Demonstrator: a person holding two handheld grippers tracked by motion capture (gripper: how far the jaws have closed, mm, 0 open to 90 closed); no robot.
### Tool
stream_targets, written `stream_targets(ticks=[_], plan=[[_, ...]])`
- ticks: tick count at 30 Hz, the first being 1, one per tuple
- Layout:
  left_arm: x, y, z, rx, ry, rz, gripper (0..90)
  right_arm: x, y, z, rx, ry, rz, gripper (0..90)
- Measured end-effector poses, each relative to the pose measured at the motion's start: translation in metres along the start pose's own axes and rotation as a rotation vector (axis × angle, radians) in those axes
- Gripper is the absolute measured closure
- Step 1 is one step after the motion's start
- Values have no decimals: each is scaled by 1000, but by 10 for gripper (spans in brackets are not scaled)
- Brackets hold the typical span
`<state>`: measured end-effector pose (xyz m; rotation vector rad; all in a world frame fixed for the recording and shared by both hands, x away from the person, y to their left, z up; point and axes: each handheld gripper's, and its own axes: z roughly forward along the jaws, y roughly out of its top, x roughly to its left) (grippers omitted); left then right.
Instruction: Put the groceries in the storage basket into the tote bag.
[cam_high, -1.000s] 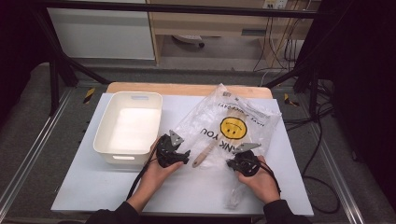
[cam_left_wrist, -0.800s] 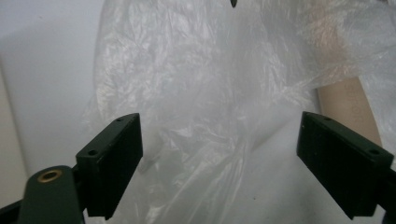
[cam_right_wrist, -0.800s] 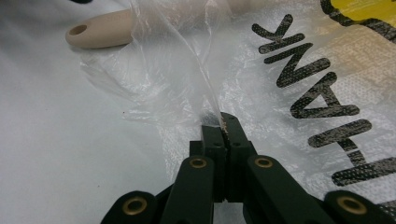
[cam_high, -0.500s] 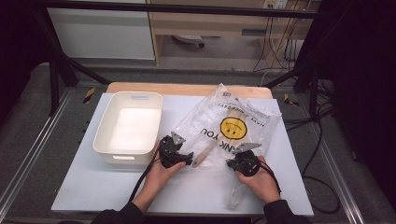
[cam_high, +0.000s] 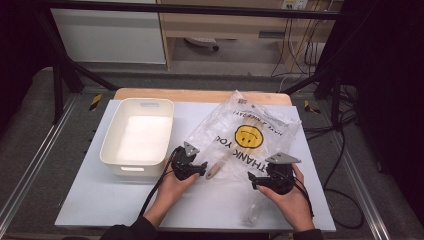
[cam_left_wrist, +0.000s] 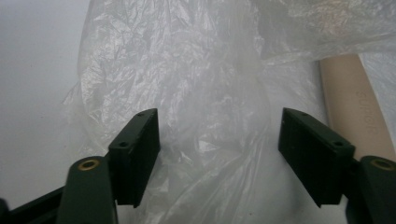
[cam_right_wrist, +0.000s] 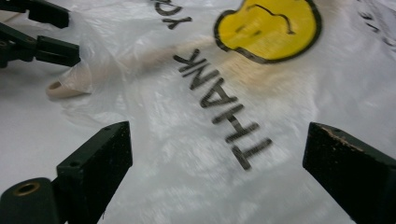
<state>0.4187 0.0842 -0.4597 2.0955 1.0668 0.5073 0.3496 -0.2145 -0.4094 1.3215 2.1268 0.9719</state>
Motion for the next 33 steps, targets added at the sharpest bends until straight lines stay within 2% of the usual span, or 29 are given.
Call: stream_targets(ticks=[6,8,13,19,21,28,33], plan=[[-1,0,-1,-13,-12,-1,465,-9,-23,-8,39,-45,57,51],[-1,0,-1,-16,-9,4,505,-10,-29,-9,59,-51,59,56],[-3,0,0,-20,-7,1,593,-11,-39,-9,87,-35,65,54],[-1,2,1,-28,-39,-29,870,-10,-42,-5,110,-30,68,47],[0,2,2,-29,-43,-36,897,-9,-43,-4,120,-27,73,47],[2,2,1,-27,-56,-46,900,-4,-46,6,167,-4,68,44],[2,1,1,-32,-62,-51,900,-2,-47,12,198,-13,65,47]])
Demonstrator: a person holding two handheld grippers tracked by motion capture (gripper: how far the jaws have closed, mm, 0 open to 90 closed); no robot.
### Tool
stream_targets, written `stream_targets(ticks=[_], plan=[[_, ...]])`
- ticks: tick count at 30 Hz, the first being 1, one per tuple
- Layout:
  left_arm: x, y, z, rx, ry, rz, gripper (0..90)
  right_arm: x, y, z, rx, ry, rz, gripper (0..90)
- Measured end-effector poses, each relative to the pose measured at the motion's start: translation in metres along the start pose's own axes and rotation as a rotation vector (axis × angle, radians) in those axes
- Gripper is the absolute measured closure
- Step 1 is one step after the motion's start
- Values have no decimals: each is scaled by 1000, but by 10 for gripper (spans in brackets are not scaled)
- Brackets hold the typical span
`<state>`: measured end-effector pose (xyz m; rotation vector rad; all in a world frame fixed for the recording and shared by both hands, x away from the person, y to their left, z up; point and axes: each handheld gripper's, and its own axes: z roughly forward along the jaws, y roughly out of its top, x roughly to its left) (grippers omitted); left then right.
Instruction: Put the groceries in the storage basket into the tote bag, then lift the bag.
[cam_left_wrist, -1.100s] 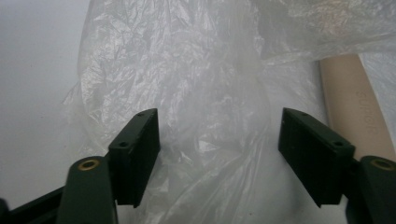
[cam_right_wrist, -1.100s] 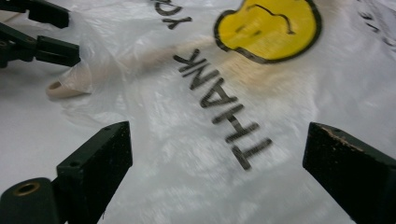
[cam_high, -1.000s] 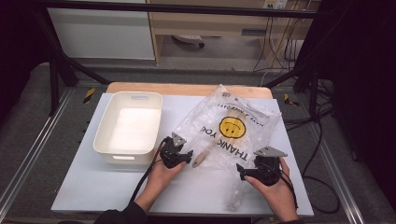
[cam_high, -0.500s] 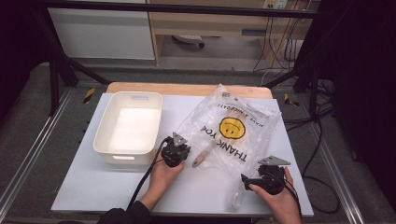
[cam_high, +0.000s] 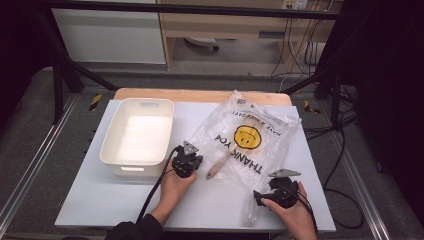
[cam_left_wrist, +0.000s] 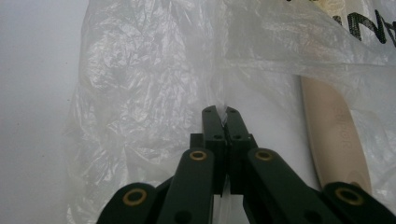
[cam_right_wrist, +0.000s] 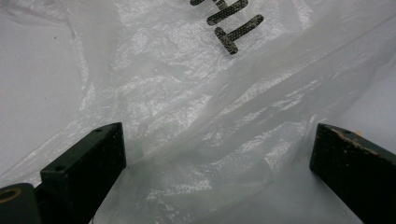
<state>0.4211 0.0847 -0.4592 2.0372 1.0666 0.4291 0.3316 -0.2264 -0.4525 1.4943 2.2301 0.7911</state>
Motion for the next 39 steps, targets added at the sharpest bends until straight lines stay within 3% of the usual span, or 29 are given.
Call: stream_targets(ticks=[3,6,10,13,22,26,39], plan=[[-1,0,0,0,-5,12,900,-4,-2,-2,-3,-11,9,60],[-2,0,-1,1,-12,17,900,0,-2,-1,-1,-23,-18,100],[-2,-1,-1,4,-17,21,900,7,-1,-4,-28,9,-55,293],[-2,-1,-1,4,-22,19,900,8,-1,-5,-55,35,-80,488],[-4,-2,-3,3,-48,13,900,7,1,-3,-75,75,-125,846],[-4,-2,-7,-5,-57,11,900,8,4,-3,-65,89,-147,899],[-6,7,-18,-36,-85,15,900,3,8,-13,-117,121,-135,900]])
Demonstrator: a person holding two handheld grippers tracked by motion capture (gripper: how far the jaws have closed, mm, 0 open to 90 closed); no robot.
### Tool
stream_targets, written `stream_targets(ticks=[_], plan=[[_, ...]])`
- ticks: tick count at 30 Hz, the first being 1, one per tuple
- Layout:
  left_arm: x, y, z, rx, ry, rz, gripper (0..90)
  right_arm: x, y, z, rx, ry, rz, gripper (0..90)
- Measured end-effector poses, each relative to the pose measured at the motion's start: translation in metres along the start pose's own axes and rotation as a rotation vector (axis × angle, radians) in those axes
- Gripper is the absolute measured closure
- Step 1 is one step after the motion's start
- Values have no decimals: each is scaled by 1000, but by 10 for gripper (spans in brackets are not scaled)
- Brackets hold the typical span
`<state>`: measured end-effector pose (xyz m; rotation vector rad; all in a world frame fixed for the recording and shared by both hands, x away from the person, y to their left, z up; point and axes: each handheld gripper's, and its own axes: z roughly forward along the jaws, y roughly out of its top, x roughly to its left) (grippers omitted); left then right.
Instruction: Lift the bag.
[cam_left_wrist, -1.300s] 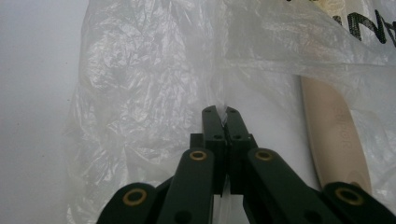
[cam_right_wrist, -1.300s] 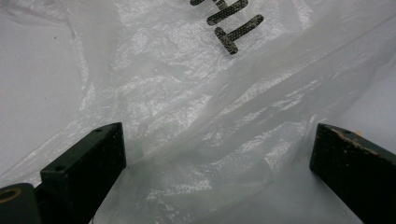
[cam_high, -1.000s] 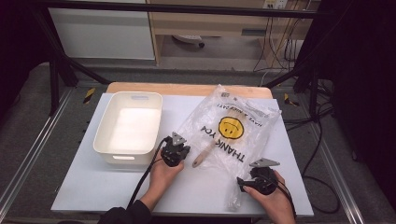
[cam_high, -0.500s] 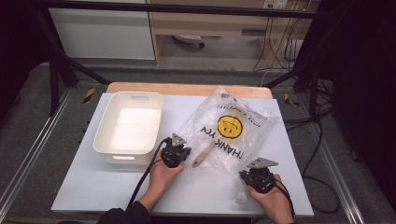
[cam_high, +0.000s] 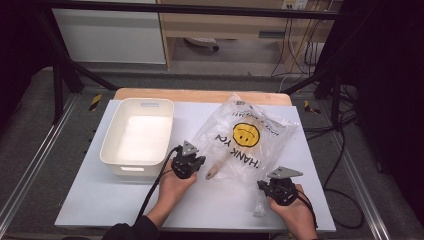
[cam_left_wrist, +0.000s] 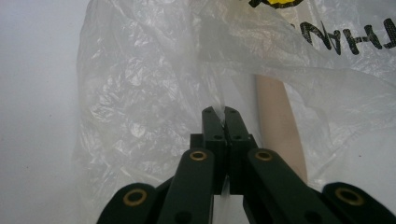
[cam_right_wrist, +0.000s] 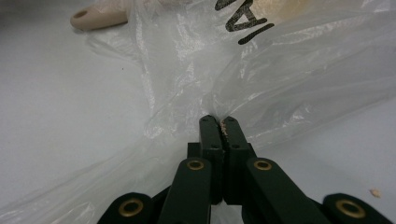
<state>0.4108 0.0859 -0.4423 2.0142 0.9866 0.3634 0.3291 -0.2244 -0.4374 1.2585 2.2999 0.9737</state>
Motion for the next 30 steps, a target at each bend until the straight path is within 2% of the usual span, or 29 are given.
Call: stream_targets(ticks=[6,10,18,26,30], plan=[[-3,10,-10,-16,-26,11,900,-1,6,-9,-35,7,11,900],[-4,18,-15,-24,-28,21,900,-3,11,-13,-51,10,16,900],[-1,26,-20,-36,-46,14,900,-4,21,-17,-75,19,-5,900],[3,37,-26,-64,-54,2,900,-8,37,-26,-113,37,4,900],[4,39,-28,-71,-60,0,900,-9,41,-26,-112,37,-4,900]])
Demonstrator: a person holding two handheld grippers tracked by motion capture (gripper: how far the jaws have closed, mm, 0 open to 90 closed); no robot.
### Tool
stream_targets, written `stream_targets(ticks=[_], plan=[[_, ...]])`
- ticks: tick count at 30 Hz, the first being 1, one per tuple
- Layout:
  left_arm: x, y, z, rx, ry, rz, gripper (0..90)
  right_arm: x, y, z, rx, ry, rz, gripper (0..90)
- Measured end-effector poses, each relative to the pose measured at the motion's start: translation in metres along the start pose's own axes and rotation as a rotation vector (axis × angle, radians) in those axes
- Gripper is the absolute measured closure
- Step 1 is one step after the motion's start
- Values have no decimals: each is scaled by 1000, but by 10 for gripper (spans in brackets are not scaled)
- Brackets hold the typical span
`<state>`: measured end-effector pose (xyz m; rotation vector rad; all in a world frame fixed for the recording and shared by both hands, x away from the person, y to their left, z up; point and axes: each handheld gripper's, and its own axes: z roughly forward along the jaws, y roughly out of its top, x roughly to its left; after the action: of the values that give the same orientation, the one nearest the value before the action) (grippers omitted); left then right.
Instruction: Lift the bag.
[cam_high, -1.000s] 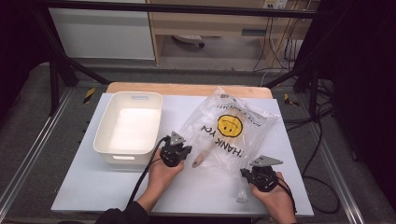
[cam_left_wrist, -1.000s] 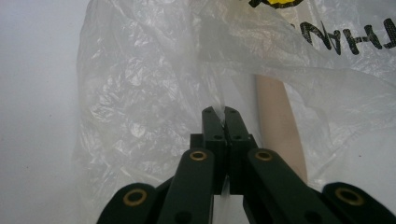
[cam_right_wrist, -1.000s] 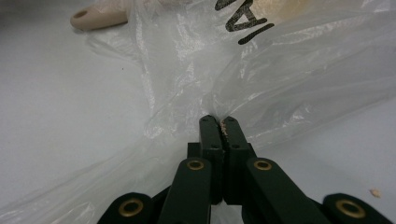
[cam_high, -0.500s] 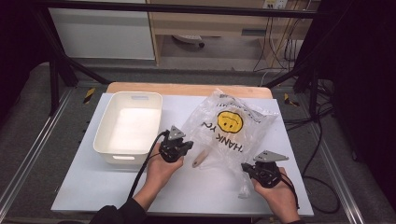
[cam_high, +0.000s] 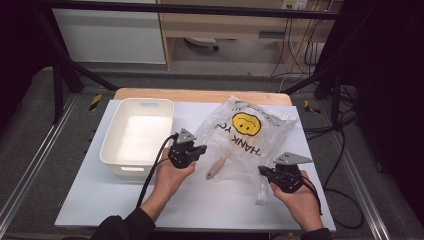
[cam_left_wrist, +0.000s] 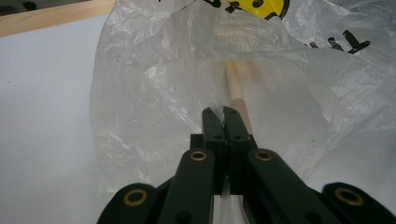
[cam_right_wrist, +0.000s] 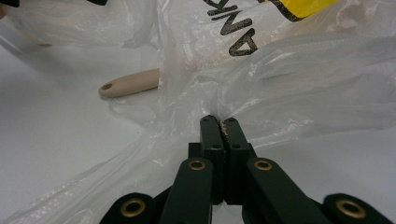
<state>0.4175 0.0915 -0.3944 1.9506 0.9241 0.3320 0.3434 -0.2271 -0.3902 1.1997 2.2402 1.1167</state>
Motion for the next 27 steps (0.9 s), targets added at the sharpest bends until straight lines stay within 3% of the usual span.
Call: stream_targets(ticks=[6,15,22,26,27], plan=[[1,-1,1,13,-9,-3,900,-2,1,2,5,-2,3,900],[-8,-29,15,114,6,32,900,-10,-5,2,23,-18,8,900],[-8,-39,16,102,7,8,890,-20,-11,0,37,-35,22,900],[-9,-39,14,82,15,-2,671,-27,-16,-2,48,-52,36,900],[-10,-40,13,77,25,14,616,-29,-17,-2,52,-55,40,900]])
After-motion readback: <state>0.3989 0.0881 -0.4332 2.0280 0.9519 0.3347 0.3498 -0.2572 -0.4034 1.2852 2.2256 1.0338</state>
